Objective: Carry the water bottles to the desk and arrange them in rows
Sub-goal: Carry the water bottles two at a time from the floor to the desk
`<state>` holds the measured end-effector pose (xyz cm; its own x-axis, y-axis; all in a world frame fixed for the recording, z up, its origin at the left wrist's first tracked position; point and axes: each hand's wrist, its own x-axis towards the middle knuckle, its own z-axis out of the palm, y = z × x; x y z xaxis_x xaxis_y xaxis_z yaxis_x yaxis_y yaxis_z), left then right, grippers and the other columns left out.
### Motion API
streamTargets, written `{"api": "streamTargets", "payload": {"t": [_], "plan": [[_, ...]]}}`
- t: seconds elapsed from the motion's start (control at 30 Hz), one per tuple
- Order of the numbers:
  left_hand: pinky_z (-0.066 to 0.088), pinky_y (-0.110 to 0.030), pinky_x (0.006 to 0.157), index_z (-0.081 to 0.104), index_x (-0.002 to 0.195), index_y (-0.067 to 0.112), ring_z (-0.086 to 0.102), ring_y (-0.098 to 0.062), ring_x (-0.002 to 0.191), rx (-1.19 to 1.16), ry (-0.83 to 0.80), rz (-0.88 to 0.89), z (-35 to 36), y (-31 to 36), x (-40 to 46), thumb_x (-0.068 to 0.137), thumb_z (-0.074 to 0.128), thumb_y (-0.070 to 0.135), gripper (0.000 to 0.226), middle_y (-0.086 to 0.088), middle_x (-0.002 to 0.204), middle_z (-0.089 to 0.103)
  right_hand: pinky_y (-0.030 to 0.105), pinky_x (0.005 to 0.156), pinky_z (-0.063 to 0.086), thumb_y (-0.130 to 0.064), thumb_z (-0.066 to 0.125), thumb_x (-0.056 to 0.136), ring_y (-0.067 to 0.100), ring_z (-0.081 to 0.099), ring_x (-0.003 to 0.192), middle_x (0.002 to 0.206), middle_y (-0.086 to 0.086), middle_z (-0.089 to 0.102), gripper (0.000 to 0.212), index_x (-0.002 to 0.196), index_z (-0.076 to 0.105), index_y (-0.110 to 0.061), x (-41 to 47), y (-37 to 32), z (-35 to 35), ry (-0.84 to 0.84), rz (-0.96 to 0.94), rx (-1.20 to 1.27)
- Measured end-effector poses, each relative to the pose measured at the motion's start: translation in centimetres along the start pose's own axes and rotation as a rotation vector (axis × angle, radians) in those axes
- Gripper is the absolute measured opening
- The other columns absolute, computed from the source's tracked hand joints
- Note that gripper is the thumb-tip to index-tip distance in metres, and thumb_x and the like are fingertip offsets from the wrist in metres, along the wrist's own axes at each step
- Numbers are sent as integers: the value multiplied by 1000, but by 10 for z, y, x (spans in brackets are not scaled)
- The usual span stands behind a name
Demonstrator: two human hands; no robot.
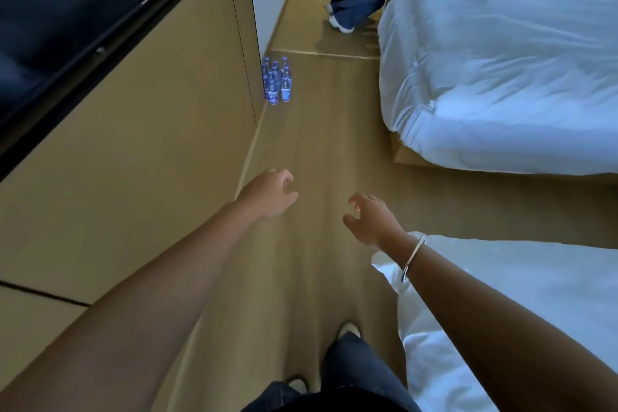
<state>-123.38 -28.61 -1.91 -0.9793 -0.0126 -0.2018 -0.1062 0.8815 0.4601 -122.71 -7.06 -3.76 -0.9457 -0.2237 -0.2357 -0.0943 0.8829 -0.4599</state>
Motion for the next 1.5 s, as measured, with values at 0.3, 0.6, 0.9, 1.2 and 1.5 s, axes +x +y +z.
{"api": "streamTargets", "payload": {"t": [0.3,0.6,0.9,1.2,1.5], "plan": [[43,-30,87,54,120,12,54,-22,102,-74,59,-47,-25,16,188,86,60,30,39,-7,120,55,32,93,40,-27,53,88,26,47,116,123,9,54,41,124,49,-10,189,33,-52,-9,-63,39],[42,-28,86,57,114,10,56,-22,105,-274,153,-163,-57,49,360,87,59,25,31,-5,115,59,31,92,40,-26,55,87,26,50,113,119,9,57,39,122,51,-9,375,59,-133,26,-104,96],[40,-25,68,56,98,19,53,-18,83,-368,192,-286,-64,25,489,84,57,25,15,7,87,53,30,92,39,-26,56,86,27,51,111,115,9,59,39,122,52,-11,510,62,-143,-54,-98,102],[41,-26,74,56,105,17,55,-19,87,-433,143,-352,-99,-31,652,84,57,25,22,3,98,57,30,91,40,-26,55,88,23,51,111,118,8,57,39,124,50,-12,684,15,-155,-103,-100,102],[39,-24,69,56,103,18,54,-17,84,-438,73,-440,-138,-70,785,80,57,23,23,5,95,56,24,83,36,-24,58,87,25,55,106,117,8,58,38,122,50,-11,822,-25,-163,-194,-78,153]]}}
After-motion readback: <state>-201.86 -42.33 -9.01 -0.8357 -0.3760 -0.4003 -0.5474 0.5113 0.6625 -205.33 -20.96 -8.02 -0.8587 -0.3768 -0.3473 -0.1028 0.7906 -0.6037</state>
